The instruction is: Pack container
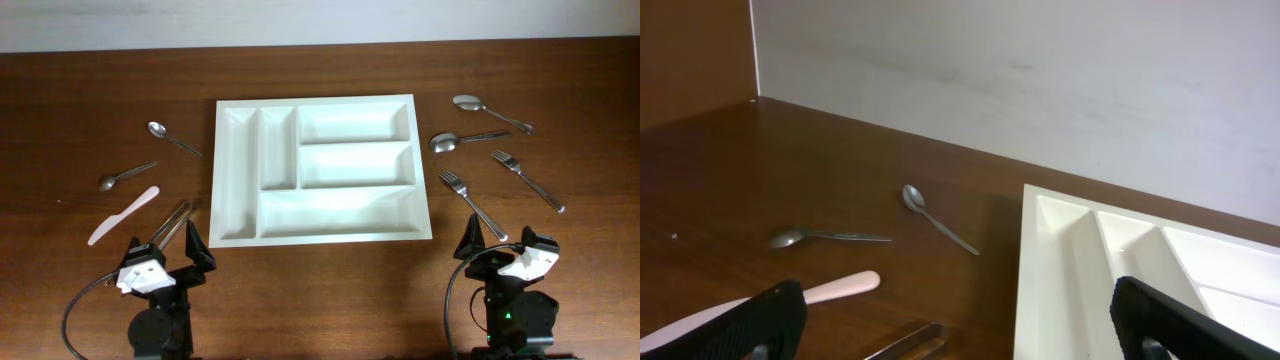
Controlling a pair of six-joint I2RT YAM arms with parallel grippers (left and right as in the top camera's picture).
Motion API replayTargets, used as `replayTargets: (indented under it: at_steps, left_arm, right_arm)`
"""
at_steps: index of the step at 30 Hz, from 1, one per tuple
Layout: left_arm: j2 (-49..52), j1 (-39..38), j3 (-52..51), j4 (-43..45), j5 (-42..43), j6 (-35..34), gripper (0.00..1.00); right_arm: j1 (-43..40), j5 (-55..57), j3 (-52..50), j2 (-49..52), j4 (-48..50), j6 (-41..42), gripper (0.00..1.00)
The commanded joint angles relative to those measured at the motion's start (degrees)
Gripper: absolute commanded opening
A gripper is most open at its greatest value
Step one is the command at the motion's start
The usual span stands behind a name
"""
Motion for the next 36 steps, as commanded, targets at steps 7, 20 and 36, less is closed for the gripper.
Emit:
replayTargets:
  at_steps: [7, 20, 36]
  left_arm:
    - [-0.5, 0.3, -0.7, 0.1, 0.7, 0.7, 0.99]
    - [-0.5, 0.3, -0.7, 0.1, 0.7, 0.7, 0.99]
    - [-0.5, 0.3, -0.7, 0.1, 0.7, 0.7, 0.99]
  right_arm:
    - [0.2, 0.7, -0.5, -0.6, -0.2, 0.5, 0.99]
    - [0.2, 0.7, -0.5, -0.6, -0.2, 0.5, 0.99]
    - [0.2, 1.7, 4.0, -0.5, -0.5, 0.5, 0.99]
